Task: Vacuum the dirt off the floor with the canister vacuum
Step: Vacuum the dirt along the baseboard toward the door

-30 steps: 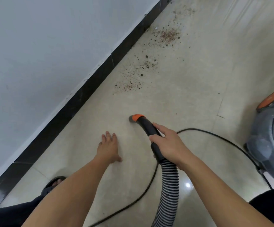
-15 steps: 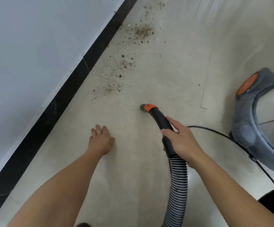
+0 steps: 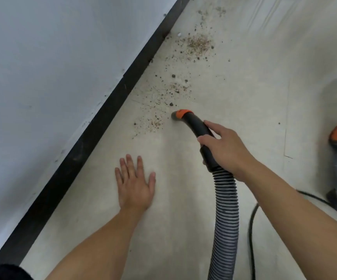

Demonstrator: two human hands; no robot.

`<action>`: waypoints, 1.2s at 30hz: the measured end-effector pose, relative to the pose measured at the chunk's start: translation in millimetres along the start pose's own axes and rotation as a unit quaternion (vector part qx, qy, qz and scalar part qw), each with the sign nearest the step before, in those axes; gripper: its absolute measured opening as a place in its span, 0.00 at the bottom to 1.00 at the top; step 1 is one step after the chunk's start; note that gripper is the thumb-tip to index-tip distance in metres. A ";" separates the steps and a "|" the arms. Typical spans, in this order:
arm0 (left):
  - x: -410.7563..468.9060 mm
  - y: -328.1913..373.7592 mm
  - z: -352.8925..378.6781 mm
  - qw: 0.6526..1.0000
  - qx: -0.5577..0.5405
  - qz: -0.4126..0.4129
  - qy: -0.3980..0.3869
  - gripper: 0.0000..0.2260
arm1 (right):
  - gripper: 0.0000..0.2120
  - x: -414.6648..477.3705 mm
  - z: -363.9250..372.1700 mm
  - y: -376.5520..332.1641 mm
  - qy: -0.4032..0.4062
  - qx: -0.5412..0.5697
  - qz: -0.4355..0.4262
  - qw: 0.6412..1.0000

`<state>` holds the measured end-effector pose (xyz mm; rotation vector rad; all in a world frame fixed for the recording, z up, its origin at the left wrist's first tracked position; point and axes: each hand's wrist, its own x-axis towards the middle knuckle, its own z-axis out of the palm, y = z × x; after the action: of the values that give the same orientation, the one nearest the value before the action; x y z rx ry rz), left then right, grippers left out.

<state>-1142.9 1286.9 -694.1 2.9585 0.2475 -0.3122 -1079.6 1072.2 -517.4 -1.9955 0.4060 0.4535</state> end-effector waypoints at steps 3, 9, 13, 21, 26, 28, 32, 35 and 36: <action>2.7 -2.6 5.6 1.000 -0.014 0.003 0.016 0.32 | 0.27 12.9 1.0 -19.7 0.008 0.026 0.023 0.999; 2.9 -6.7 6.1 0.999 -0.032 -0.003 0.016 0.30 | 0.24 1.8 17.4 -34.3 -0.006 0.013 0.035 0.999; 5.2 -6.9 9.9 0.999 -0.032 -0.003 0.029 0.29 | 0.26 43.3 0.1 -38.2 0.072 0.021 0.028 0.997; 5.2 -9.1 12.1 0.998 -0.029 -0.010 0.055 0.28 | 0.26 94.5 -27.4 -48.3 0.051 0.101 0.026 0.993; 3.7 -7.4 8.8 0.998 -0.031 -0.021 0.058 0.28 | 0.24 96.0 -32.7 -47.8 -0.002 0.098 0.023 0.995; 4.9 -6.2 7.5 0.998 -0.026 -0.023 0.059 0.28 | 0.25 111.3 -39.7 -51.6 0.010 0.101 0.017 0.995; 4.3 -5.2 9.1 0.998 -0.013 -0.022 0.062 0.27 | 0.27 142.1 -36.8 -60.5 0.003 0.131 0.010 0.991; 4.3 -5.4 9.0 0.998 -0.003 -0.025 0.057 0.27 | 0.26 156.3 -25.8 -62.9 -0.014 0.159 0.009 0.987; 4.7 -5.1 8.9 0.998 -0.002 -0.025 0.055 0.28 | 0.26 159.6 -22.8 -63.0 -0.017 0.164 0.008 0.986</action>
<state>-1141.1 1291.1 -704.4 2.9726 0.3365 -0.1558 -907.5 1065.1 -535.8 -1.6652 0.4438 0.4022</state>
